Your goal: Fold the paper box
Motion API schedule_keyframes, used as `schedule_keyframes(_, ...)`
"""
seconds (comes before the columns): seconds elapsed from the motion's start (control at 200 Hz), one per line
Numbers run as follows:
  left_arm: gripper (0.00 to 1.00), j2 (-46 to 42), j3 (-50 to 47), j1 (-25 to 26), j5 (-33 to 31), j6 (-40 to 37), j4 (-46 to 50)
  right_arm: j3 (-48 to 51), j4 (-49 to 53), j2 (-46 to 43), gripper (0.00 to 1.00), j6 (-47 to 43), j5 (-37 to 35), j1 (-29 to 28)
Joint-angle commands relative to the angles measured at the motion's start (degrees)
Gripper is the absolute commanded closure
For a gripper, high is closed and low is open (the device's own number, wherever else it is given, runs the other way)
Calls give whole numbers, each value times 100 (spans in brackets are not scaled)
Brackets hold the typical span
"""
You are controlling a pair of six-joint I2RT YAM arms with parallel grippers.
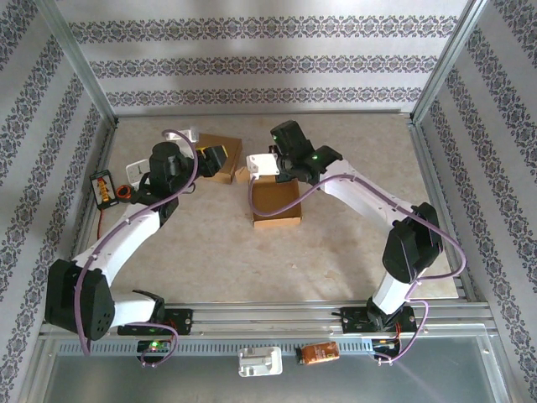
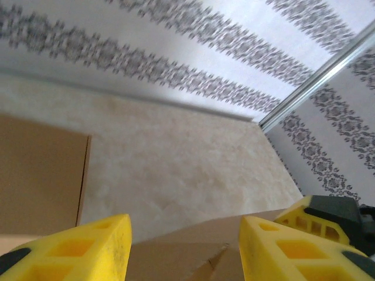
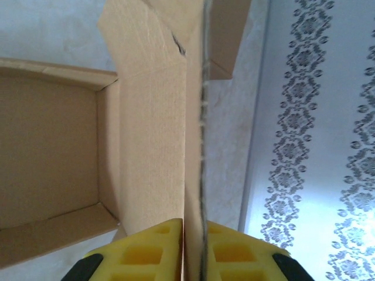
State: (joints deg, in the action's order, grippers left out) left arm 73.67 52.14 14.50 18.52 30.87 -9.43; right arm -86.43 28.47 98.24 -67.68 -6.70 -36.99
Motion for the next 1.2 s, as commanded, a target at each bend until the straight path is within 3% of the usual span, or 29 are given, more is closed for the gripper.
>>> schedule_keyframes(0.0, 49, 235, 251, -81, 145, 674, 1041, 206, -211, -244, 86, 313, -269, -137)
schedule_keyframes(0.29, 49, 749, 563, -81, 558, 791, 1234, 799, -215, -511, 80, 809, -45, -277)
schedule_keyframes(0.465, 46, 724, 521, -81, 598, 624, 1202, 1068, -108, -780, 80, 1237, 503, -366)
schedule_keyframes(0.759, 44, 614, 346, -73, 829, 413, 967, 1304, -4, -985, 76, 1669, 784, -484)
schedule_keyframes(0.814, 43, 601, 345, -72, 846, 346, 982, 1154, 8, -1052, 73, 1760, 776, -470)
schedule_keyframes(0.874, 43, 588, 353, -73, 832, 308, 1007, 941, 10, -1094, 60, 1941, 786, -430)
schedule_keyframes(1.194, 42, 663, 364, -71, 737, 147, 1077, 412, 128, -1428, 48, 2709, 1580, -174)
